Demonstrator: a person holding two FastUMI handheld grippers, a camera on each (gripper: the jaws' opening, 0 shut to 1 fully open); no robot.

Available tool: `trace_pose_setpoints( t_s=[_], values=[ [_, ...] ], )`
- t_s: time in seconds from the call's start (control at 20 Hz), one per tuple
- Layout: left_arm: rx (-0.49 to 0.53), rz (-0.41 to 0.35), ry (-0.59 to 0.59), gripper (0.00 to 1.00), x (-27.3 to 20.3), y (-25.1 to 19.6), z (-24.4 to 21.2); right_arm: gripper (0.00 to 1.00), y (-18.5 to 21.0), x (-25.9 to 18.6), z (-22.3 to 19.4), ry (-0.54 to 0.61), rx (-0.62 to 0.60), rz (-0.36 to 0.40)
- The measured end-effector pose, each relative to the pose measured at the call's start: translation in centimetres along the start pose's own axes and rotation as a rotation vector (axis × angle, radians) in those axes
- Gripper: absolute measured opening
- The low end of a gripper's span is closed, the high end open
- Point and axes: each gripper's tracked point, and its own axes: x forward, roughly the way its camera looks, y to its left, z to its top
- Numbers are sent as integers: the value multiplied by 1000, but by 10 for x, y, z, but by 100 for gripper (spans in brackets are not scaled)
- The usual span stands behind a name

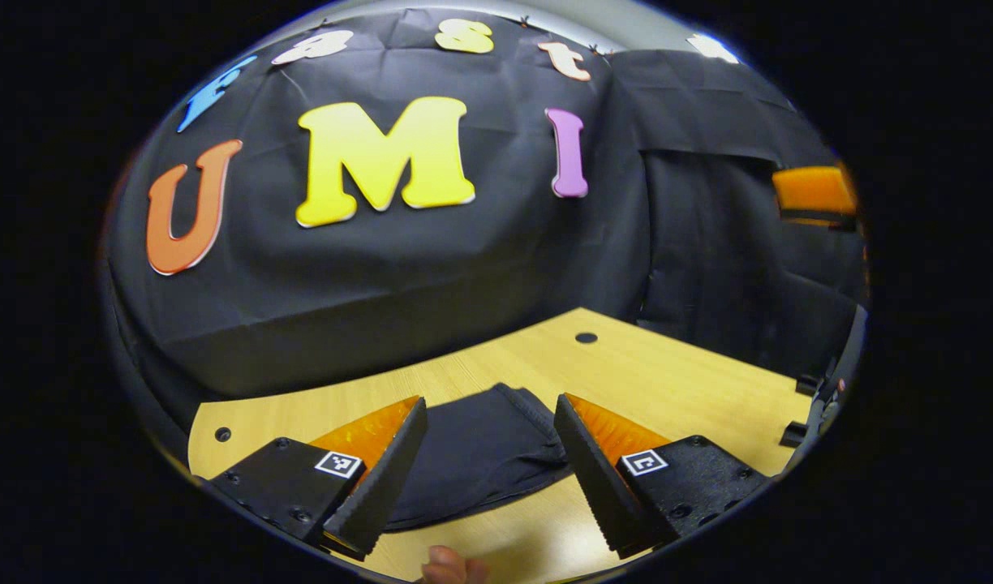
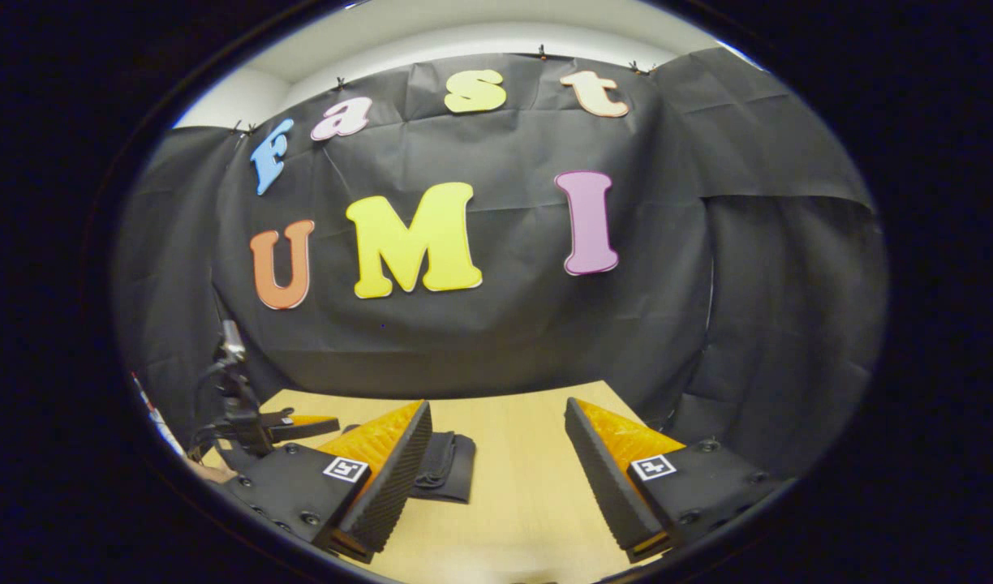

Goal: Grasp the waist and the cuffs of the jeans and fold them to make the two legs overlap; first hold the waist and fold one-third of the jeans toward the cuffs, then hold the cuffs and fold the remaining one-third in the same direction to finish folding.

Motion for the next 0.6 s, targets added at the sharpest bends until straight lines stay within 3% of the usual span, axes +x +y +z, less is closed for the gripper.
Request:
trace_pose_setpoints(
  t_s=[0.2,0.35,0.45,0.55,0.6],
  values=[
    [-50,181,-90,100,-57,57,49,99,27,19,-3,-3,-8,67],
    [-148,309,-132,100,-105,97,63,100,44,28,-6,-6,-28,110],
    [-160,388,-151,100,-130,112,67,99,53,31,-5,-15,-41,127],
    [-189,428,-173,99,-154,124,71,99,61,35,-5,-19,-45,146],
    [-199,439,-183,91,-163,127,73,100,63,36,-5,-21,-43,154]
  ],
)
